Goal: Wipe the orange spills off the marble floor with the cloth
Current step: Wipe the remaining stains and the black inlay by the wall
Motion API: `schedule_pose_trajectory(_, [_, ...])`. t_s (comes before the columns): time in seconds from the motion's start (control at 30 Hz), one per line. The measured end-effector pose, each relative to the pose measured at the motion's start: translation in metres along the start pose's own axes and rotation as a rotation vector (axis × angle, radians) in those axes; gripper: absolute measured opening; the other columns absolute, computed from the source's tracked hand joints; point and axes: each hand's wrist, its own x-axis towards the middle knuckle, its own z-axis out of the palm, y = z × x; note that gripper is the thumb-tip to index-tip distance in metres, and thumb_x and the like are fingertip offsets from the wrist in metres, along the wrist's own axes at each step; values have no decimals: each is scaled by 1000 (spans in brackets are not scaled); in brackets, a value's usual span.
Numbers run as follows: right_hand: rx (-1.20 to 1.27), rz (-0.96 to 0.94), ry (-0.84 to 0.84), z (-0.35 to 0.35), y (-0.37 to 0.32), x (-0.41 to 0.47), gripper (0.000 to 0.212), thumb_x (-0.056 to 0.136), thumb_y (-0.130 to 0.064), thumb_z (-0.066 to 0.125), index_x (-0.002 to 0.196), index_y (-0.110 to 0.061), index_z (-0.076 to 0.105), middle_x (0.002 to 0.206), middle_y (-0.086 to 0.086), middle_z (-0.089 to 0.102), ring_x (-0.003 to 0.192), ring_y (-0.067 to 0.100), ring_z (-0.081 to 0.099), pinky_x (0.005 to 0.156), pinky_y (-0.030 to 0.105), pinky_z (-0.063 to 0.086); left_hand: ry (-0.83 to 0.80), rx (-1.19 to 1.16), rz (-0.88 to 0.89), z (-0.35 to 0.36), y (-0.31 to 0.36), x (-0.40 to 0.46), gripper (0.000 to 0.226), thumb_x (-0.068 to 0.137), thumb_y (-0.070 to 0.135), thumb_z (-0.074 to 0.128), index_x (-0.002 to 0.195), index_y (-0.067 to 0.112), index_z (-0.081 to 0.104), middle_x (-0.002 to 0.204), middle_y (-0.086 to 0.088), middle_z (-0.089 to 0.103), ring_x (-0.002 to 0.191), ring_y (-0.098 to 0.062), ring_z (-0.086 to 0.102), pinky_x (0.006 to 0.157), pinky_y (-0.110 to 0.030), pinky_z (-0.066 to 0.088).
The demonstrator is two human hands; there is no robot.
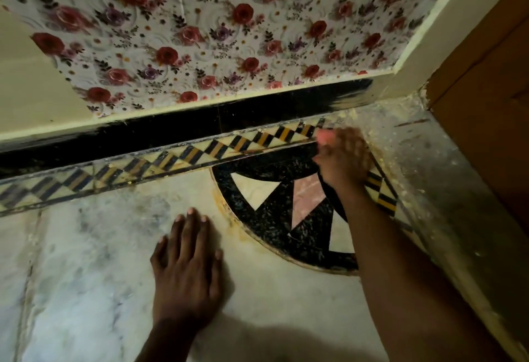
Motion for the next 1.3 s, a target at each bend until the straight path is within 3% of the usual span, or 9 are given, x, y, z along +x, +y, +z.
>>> schedule_pose_trajectory(0.1, [110,434,41,0,9,0,73,109,-48,32,171,-20,6,180,6,-4,165,30,-10,132,54,-5,-4,-5,-12,-1,0,0,71,105,51,18,167,17,23,178,-4,6,164,-22,6,128,-50,13])
schedule_pose_trajectory(0.23, [158,487,-54,-4,-47,7,75,110,-50,25,170,-13,-1,178,13,-14,162,40,-19,129,62,-9,-11,-4,-12,-1,1,0,71,105,51,17,168,20,18,179,-2,2,165,-20,2,129,-51,12])
schedule_pose_trajectory(0.4, [35,-286,-74,33,-127,-86,75,111,-51,24,169,-12,-2,178,14,-10,163,37,-15,131,57,-7,-6,-12,-40,-1,3,-1,69,104,48,22,167,22,23,178,-1,5,165,-19,3,129,-50,12])
schedule_pose_trajectory(0.57, [-50,-903,-108,35,-90,-124,63,107,-48,19,167,-29,25,179,-2,14,166,21,6,133,49,4,-6,-3,-26,0,-1,1,68,104,48,26,167,21,26,178,0,7,164,-20,6,128,-49,13])
schedule_pose_trajectory(0.63, [-120,-813,-85,25,-61,-77,59,109,-44,21,167,-38,19,179,-2,8,165,23,4,131,53,3,-4,-6,-21,-1,2,0,69,104,49,24,168,23,21,178,0,5,164,-19,4,129,-47,9])
schedule_pose_trajectory(0.83, [40,58,117,2,57,-22,63,107,-54,16,167,-38,22,179,0,15,165,28,6,131,57,11,-11,-22,-43,-3,5,1,70,104,52,14,169,26,16,178,3,-3,164,-16,-4,129,-49,7])
schedule_pose_trajectory(1.03, [85,338,70,10,14,-72,62,110,-49,23,169,-30,16,180,2,4,165,34,-6,131,59,0,-3,-14,-21,-1,0,3,71,104,53,15,168,23,18,179,1,-1,165,-19,-1,129,-49,8])
schedule_pose_trajectory(1.2, [-5,-246,-2,30,-76,-93,62,112,-50,21,169,-31,6,179,2,-2,164,32,-13,132,58,-3,6,2,7,4,-3,0,70,105,52,20,167,21,22,178,-3,6,164,-23,5,127,-48,10])
schedule_pose_trajectory(1.3, [14,-638,-7,45,-76,-175,60,109,-48,26,167,-36,25,178,-4,16,166,25,4,132,55,12,13,4,7,3,-5,-1,71,104,52,19,167,19,23,178,-4,7,164,-24,7,127,-48,10])
